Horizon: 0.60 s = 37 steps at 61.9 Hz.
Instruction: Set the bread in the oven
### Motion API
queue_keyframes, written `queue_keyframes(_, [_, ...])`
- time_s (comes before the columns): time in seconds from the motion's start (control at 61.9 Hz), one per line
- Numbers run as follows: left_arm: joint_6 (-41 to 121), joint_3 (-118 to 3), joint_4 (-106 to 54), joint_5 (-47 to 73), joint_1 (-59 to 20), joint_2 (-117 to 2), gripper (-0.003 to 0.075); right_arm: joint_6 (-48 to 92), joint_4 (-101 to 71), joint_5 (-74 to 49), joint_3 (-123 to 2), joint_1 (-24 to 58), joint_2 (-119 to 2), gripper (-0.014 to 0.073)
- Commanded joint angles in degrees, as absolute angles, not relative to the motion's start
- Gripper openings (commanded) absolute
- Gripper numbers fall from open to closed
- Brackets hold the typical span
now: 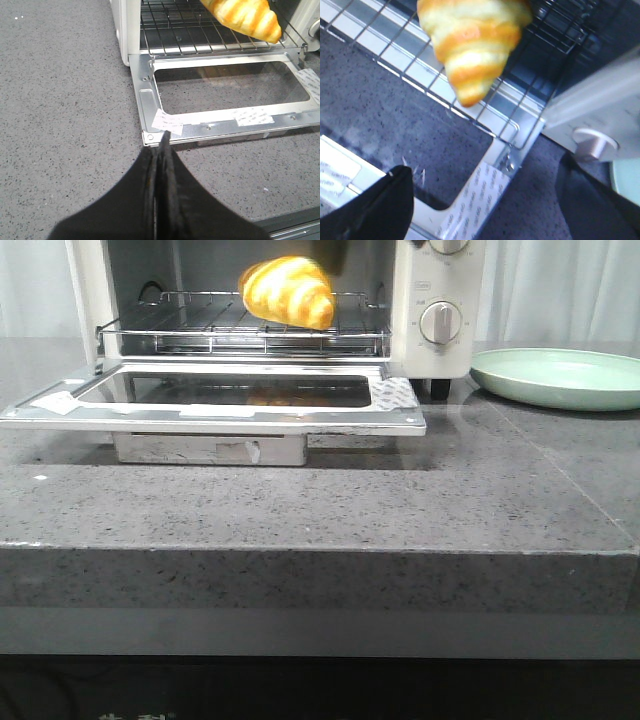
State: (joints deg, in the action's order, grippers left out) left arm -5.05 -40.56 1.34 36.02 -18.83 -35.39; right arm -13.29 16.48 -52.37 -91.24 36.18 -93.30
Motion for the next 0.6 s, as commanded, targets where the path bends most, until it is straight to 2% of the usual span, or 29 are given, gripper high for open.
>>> queue_keyframes(0.0, [-5.54,-42.15,1.07,31.89,-18.74,-35.3,-0.0018,-13.15,17.02,-47.91,-87.14,34.46,-85.24,0.0594])
queue_keyframes(0.356, [-5.54,-42.15,1.07,32.09,-18.74,-35.3,-0.0018,-13.15,10.66,-42.54,-65.59,22.75,-65.52,0.0594])
queue_keyframes(0.582, [-5.54,-42.15,1.07,32.09,-18.74,-35.3,-0.0018,-13.15,9.82,-40.79,-55.6,21.61,-55.01,0.0594])
